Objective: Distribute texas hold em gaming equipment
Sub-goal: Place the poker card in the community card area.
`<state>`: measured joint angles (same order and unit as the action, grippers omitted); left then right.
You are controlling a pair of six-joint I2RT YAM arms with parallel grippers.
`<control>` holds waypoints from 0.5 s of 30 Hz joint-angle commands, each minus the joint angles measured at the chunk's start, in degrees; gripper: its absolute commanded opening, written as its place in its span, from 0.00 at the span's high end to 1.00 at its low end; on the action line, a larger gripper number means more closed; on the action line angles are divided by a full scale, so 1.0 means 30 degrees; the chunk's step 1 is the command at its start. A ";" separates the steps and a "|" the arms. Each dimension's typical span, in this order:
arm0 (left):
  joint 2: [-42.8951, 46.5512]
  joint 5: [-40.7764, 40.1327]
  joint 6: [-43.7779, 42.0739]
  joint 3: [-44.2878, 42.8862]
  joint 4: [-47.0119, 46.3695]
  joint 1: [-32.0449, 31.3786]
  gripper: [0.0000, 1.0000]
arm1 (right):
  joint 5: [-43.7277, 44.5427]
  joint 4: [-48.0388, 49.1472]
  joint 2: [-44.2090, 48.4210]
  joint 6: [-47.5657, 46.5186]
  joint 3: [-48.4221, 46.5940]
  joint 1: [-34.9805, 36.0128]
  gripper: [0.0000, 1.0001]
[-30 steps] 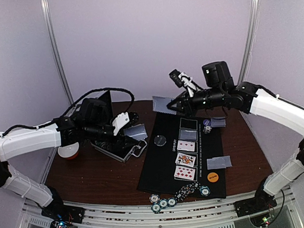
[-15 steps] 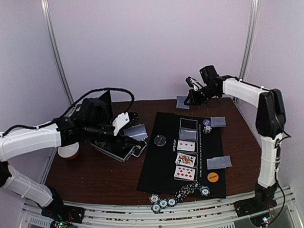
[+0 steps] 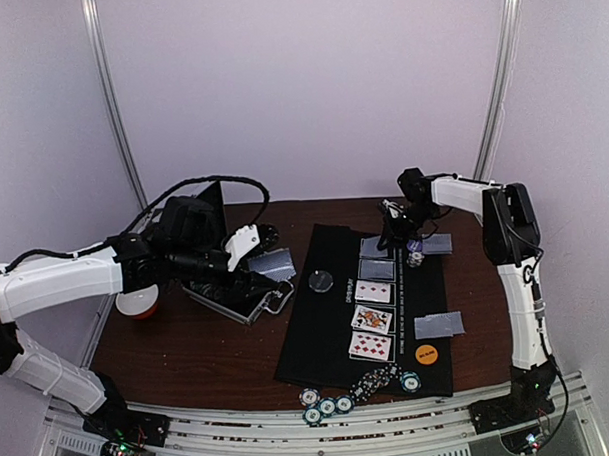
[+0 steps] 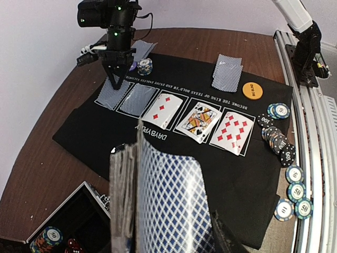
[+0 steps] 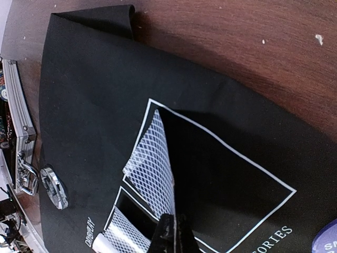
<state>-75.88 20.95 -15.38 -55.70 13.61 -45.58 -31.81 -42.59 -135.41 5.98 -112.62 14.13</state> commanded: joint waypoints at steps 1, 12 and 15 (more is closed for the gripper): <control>-0.0179 0.0047 -0.0235 -0.0061 -0.0697 -0.0047 0.59 | 0.0284 -0.1118 -0.0588 -0.0676 -0.0243 -0.0111 1.00; -0.0248 -0.0048 -0.0266 -0.0084 -0.0641 -0.0040 0.59 | 0.2980 -0.1971 -0.2086 -0.1230 -0.2557 -0.0111 0.95; -0.0255 -0.0069 -0.0265 -0.0081 -0.0639 -0.0042 0.59 | 0.3617 -0.2063 -0.1992 -0.1389 -0.2562 -0.0111 0.81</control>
<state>-76.38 20.58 -15.44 -55.70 13.63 -45.58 -26.46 -46.59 -140.29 2.72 -119.22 14.13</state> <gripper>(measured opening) 0.416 0.145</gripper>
